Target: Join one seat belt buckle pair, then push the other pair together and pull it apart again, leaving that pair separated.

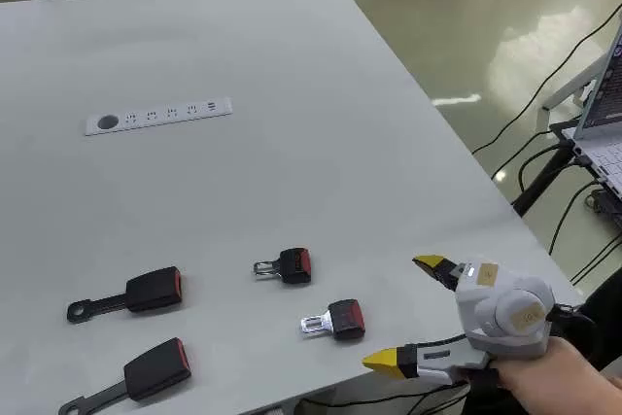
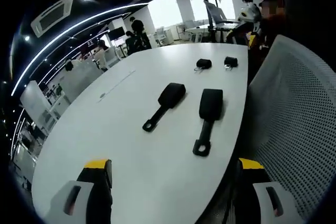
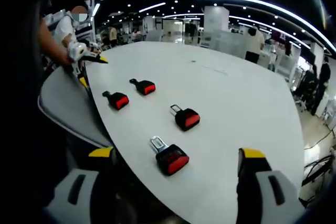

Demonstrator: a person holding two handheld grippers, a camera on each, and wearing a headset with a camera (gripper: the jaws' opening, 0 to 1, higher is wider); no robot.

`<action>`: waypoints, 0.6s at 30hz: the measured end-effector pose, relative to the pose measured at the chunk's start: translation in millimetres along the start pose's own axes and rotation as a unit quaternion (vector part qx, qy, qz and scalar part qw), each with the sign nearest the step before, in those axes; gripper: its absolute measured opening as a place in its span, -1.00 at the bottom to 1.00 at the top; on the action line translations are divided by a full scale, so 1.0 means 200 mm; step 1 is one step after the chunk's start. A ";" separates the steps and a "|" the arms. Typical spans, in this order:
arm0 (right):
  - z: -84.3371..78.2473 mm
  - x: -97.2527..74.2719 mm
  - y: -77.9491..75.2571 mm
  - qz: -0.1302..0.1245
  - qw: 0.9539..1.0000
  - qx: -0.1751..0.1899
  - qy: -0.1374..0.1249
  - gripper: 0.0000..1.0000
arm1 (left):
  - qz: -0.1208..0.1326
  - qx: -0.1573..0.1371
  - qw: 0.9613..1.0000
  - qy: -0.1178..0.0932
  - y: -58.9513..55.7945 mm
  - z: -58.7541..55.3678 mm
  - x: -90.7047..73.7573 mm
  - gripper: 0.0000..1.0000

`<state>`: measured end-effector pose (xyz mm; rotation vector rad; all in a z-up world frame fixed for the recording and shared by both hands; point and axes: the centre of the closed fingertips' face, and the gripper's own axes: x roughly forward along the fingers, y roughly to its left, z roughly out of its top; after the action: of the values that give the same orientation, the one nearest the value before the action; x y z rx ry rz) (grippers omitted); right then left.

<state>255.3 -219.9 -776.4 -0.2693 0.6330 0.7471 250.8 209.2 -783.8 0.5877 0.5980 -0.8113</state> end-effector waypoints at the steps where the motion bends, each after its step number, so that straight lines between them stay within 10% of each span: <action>1: 0.01 0.00 0.01 0.002 1.000 0.002 -0.002 0.98 | 0.000 0.001 1.000 0.000 0.00 0.00 0.00 1.00; 18: 0.08 0.05 0.06 0.015 1.000 -0.019 0.001 1.00 | 0.004 0.006 1.000 -0.011 0.01 0.02 0.00 1.00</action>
<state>260.1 -198.8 -769.3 -0.2964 0.6263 0.7888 253.1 207.5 -779.4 0.5909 0.5714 -0.8138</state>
